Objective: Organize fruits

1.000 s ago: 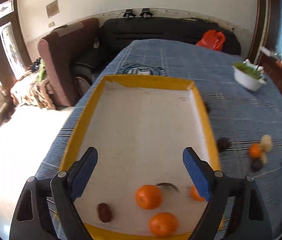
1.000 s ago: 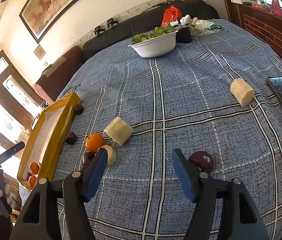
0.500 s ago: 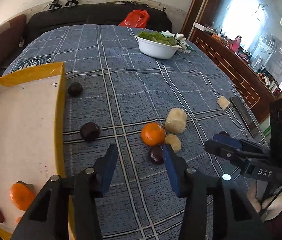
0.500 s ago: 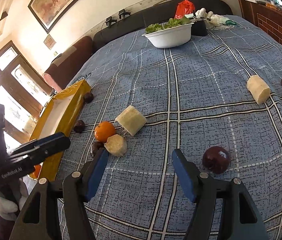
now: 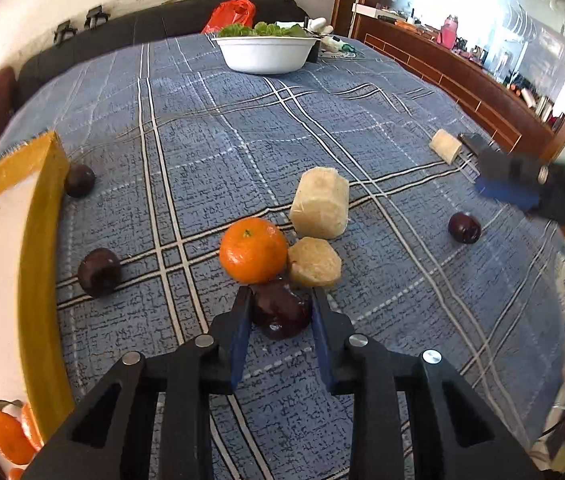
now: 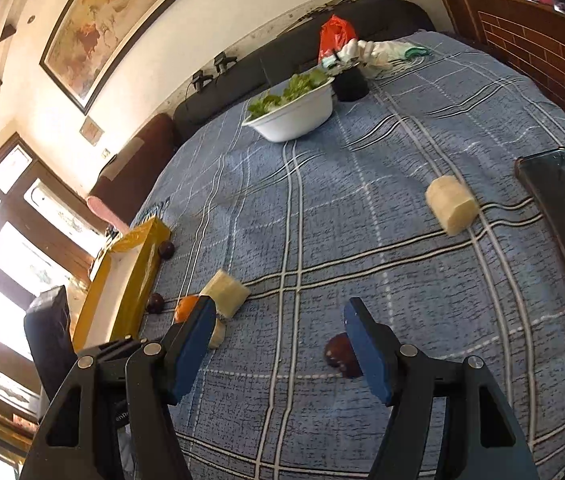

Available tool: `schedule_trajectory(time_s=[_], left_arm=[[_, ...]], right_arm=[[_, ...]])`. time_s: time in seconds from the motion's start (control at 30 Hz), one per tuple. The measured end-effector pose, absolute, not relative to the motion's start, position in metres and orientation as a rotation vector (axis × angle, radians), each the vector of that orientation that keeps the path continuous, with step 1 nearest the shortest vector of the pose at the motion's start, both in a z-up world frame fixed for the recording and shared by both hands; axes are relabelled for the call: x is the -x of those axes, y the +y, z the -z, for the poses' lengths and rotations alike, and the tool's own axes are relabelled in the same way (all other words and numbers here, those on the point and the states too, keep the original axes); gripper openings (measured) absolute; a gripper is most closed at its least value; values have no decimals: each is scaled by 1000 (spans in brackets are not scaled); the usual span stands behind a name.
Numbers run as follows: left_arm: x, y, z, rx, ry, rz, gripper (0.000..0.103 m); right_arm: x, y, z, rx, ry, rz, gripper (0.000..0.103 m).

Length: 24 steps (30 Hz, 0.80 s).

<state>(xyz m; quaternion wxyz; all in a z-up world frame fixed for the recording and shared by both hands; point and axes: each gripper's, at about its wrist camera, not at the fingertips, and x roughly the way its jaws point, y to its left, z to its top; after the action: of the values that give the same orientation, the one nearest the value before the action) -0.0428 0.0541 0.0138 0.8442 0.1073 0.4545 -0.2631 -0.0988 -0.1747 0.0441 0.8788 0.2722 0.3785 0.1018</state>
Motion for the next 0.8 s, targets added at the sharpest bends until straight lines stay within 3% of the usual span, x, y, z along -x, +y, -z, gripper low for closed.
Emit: schedule_trajectory(time_s=[0.23,0.73,0.77,0.8], left_arm=[[54,60,-21,-182,924,538,27],[78,121,-55,18,855,452,27],[79,126,-56,34,851,442,27],[79,132,-57,54,847,434,27]], right_arm=[[117,-210,-35,-560,819,-108,71],[104,-158,-14,-378,919,-152,71],[103,-157,-14,-367,916,-146,66],[102,-154,-15,-347,921,-137,48]])
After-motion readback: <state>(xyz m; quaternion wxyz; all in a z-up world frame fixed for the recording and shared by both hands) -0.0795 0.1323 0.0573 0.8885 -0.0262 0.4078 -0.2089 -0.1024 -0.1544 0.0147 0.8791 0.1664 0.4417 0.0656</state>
